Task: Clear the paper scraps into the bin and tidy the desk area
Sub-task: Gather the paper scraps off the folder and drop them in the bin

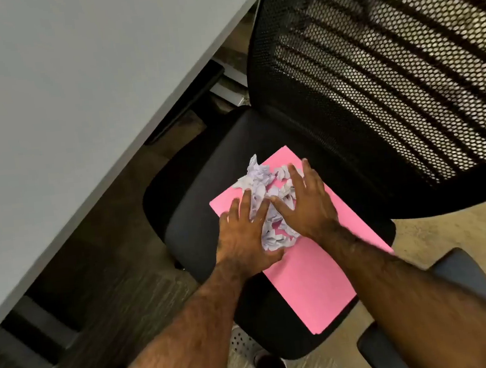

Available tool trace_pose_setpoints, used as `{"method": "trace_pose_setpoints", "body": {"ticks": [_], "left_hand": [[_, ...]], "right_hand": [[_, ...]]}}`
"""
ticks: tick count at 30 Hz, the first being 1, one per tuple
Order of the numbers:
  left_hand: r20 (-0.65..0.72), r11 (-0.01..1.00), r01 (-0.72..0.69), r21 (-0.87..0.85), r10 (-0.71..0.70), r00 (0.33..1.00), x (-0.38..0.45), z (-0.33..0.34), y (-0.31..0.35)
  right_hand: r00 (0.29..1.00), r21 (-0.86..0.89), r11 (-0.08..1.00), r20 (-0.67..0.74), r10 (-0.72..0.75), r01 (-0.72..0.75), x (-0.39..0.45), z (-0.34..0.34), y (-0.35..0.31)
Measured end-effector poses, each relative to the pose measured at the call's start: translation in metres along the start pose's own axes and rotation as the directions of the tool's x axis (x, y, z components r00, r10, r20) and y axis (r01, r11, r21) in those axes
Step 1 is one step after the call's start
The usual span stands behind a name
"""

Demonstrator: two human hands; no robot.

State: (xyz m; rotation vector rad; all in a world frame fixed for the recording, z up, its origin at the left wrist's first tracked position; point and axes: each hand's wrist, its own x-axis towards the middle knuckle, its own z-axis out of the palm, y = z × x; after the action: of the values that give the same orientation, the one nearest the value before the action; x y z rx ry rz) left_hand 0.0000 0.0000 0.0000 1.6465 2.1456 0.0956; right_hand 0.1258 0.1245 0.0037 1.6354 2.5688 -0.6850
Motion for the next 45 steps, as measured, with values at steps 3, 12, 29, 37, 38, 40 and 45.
{"method": "trace_pose_setpoints", "body": {"ticks": [3,12,29,37,38,40,45], "left_hand": [[-0.032,1.0,0.012,0.022,-0.012,0.999,0.009,0.009,0.0],[-0.2,0.997,0.038,0.066,-0.024,0.979,0.025,0.029,0.003],[-0.155,0.99,-0.024,-0.142,0.002,0.988,0.045,0.021,-0.008],[-0.329,0.956,-0.065,-0.286,-0.035,0.944,0.034,0.006,0.006],[-0.346,0.951,-0.067,-0.302,-0.044,0.937,0.033,0.004,0.006],[-0.38,0.938,-0.067,-0.34,-0.072,0.922,0.029,0.0,0.007],[-0.479,0.881,-0.086,-0.464,-0.168,0.862,0.018,-0.007,0.01]], "right_hand": [[0.992,-0.083,0.988,0.001,-0.128,0.128,0.02,0.008,0.001],[0.974,-0.226,0.951,-0.034,-0.224,0.211,0.037,0.023,0.01],[0.951,-0.335,0.901,-0.04,-0.306,0.276,0.05,0.029,0.025],[0.945,-0.23,0.937,-0.134,-0.298,0.263,0.044,0.027,0.022],[0.951,-0.207,0.949,-0.147,-0.271,0.239,0.045,0.025,0.021],[0.963,-0.128,0.98,-0.203,-0.18,0.156,0.045,0.02,0.021],[0.89,0.217,0.971,-0.417,0.184,-0.1,0.036,0.0,0.016]]}}
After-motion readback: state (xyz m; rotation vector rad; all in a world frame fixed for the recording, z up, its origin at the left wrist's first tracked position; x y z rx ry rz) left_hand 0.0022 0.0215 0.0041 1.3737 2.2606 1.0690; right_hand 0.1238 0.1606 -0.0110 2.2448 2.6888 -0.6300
